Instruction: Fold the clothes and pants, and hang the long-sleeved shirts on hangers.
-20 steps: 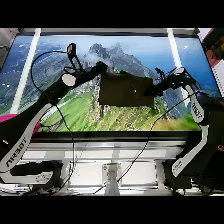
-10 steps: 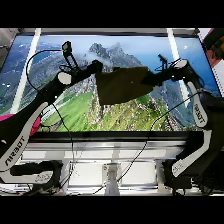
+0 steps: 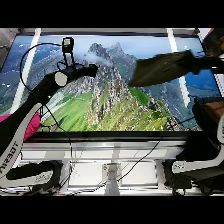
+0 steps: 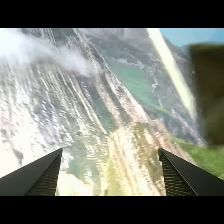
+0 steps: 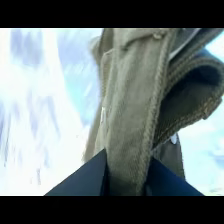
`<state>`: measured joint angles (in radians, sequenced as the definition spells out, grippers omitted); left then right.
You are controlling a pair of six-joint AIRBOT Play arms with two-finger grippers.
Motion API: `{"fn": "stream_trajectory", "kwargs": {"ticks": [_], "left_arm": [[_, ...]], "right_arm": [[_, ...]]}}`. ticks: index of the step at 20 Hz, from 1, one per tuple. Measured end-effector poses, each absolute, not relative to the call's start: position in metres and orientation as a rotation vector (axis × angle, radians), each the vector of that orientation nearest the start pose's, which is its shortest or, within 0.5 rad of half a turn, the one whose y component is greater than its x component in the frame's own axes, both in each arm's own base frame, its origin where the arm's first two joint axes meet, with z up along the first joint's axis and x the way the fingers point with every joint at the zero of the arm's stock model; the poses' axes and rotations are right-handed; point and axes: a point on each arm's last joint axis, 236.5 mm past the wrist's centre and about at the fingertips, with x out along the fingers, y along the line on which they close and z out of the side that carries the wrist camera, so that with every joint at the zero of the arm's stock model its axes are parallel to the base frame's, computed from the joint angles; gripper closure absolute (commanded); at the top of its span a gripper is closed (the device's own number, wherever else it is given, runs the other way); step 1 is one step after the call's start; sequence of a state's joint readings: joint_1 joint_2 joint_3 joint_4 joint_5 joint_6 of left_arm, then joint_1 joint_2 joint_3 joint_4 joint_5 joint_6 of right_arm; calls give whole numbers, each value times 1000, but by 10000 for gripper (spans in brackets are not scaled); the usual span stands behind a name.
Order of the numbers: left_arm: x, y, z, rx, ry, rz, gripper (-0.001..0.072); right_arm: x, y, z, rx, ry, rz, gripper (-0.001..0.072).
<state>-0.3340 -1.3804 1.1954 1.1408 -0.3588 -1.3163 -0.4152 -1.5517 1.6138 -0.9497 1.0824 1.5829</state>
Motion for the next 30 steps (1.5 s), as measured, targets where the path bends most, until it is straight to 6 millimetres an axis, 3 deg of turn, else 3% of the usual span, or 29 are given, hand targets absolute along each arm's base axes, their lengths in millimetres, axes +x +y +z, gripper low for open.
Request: {"fn": "stream_trajectory", "kwargs": {"ticks": [2, 5, 10, 12, 15, 18, 19, 21, 25, 30], "left_arm": [[497, -207, 107, -68, 533, -433, 10], [492, -204, 128, -46, 495, -436, 10], [476, -192, 156, 63, 457, -438, 10], [468, -188, 162, 98, 463, -441, 10], [462, -184, 163, 128, 476, -441, 10], [460, -182, 163, 142, 483, -441, 10], [459, -182, 163, 144, 486, -442, 10], [458, -182, 162, 147, 490, -442, 10], [458, -181, 162, 150, 491, -441, 10], [458, -181, 162, 150, 492, -442, 10]], "right_arm": [[489, -142, 133, 748, 793, -153, 656], [433, -208, 166, 739, 734, -362, 656], [312, -289, 202, 797, 665, -765, 656], [261, -305, 205, 825, 679, -925, 656], [181, -316, 193, 797, 809, -1149, 656], [134, -312, 174, 785, 958, -1243, 638], [126, -309, 167, 789, 993, -1252, 534], [115, -308, 155, 788, 1044, -1269, -3], [122, -311, 138, 765, 1071, -1213, 31], [178, -302, 140, 808, 958, -1009, 32]]}}
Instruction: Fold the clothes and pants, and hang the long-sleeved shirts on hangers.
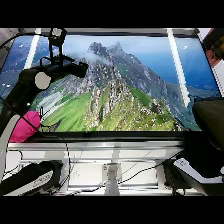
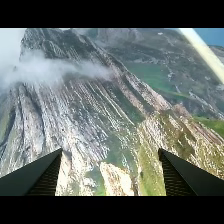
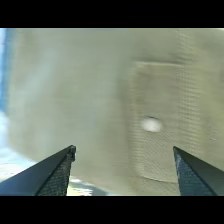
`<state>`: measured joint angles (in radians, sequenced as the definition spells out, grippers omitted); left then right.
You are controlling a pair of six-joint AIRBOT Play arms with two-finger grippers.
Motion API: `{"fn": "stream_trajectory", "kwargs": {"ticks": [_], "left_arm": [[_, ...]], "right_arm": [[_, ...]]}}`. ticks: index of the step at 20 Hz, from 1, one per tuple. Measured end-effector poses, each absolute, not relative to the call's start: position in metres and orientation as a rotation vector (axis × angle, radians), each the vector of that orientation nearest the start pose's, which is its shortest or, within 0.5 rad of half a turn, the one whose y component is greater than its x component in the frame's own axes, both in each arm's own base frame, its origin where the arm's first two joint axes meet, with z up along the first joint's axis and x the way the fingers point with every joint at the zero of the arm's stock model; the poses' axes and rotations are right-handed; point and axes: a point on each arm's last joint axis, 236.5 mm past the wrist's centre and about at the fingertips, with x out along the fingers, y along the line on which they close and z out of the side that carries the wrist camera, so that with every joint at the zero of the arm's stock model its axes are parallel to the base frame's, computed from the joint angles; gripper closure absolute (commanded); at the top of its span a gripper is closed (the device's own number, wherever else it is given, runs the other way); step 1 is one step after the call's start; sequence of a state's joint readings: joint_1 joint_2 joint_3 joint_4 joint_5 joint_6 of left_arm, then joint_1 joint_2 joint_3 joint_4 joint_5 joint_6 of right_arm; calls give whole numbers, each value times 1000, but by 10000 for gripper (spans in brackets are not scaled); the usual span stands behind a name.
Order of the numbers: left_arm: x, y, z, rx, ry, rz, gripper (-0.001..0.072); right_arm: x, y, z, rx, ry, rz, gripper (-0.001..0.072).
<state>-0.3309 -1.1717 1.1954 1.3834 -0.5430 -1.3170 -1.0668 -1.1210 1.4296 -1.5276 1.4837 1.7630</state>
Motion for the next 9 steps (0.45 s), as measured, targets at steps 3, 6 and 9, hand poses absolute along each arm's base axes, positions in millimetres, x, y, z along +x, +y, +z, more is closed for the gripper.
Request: {"fn": "stream_trajectory", "kwargs": {"ticks": [3, 6, 9], "left_arm": [[458, -181, 162, 150, 492, -442, 10], [458, -181, 162, 150, 492, -442, 10], [458, -181, 162, 150, 492, -442, 10]], "right_arm": [[229, -284, 158, 785, 877, -839, 32], [285, -246, 180, 733, 826, -637, 33], [336, -190, 201, 656, 806, -434, 32]]}}
